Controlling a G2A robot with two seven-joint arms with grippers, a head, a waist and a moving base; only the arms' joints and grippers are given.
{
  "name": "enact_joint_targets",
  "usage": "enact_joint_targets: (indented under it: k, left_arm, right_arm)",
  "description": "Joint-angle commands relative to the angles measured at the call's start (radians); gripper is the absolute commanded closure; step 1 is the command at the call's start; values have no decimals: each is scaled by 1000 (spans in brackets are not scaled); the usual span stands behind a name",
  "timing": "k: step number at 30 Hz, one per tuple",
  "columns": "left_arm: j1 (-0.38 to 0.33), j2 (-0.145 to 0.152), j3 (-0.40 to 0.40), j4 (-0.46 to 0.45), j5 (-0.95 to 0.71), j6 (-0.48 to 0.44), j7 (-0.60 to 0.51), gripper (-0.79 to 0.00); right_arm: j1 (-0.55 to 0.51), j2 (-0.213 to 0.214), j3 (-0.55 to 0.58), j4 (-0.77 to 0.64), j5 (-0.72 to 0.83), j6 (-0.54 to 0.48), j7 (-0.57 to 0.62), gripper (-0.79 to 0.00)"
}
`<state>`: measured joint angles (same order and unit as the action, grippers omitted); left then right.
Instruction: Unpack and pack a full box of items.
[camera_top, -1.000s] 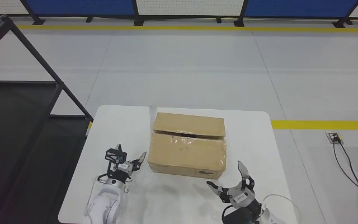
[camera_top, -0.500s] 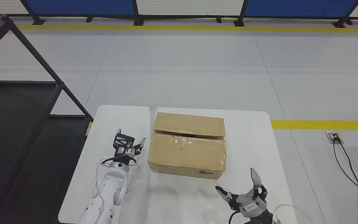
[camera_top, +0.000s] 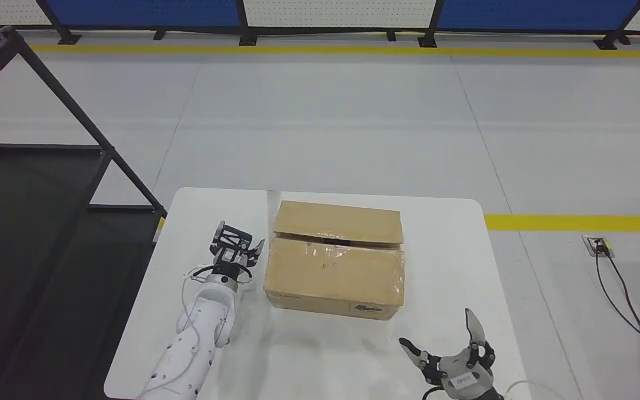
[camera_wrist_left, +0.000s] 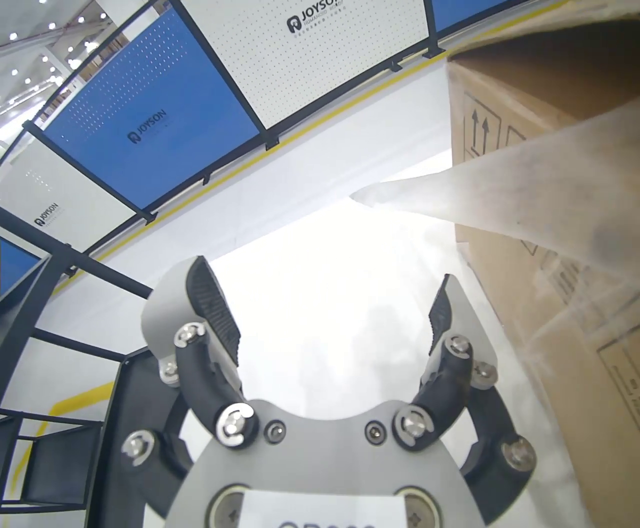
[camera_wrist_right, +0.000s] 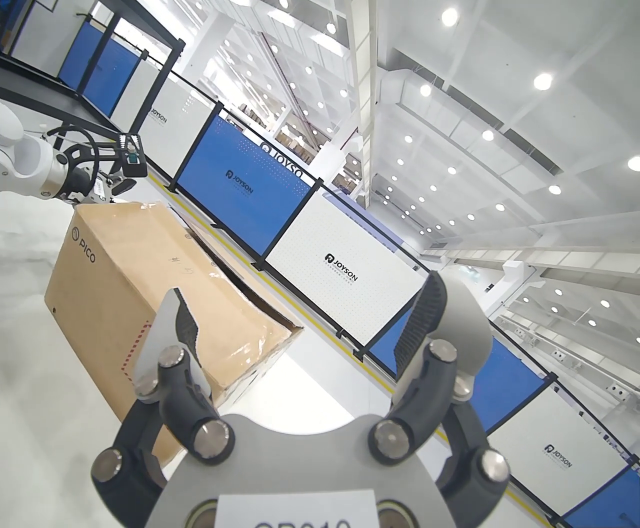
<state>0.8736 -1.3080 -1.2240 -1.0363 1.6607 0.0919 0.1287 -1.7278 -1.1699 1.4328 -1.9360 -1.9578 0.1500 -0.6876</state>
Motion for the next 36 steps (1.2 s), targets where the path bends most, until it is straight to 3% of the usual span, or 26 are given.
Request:
enact_joint_targets:
  k: [1,5,13,22,36]
  left_arm:
    - [0,0,0,0,0,0,0,-785]
    - [-17,-6,17,7,21,12,-2,-785]
    - [-127,-34,80,154,37,30,60,-785]
    - [-189,-57,121,278,34,6,116,-785]
    - [-213,-83,86,309,-100,94,240,-785]
  right_arm:
    - [0,0,3,1,5,-3,2,-785]
    - [6,0,6,-1,3,-17,10,-785]
    - [-15,0,16,-18,-11,-8,28,-785]
    - [-37,-1,24,-24,-8,8,25,-785]
    - [-21,-4,14,-17,-16,-4,36,-785]
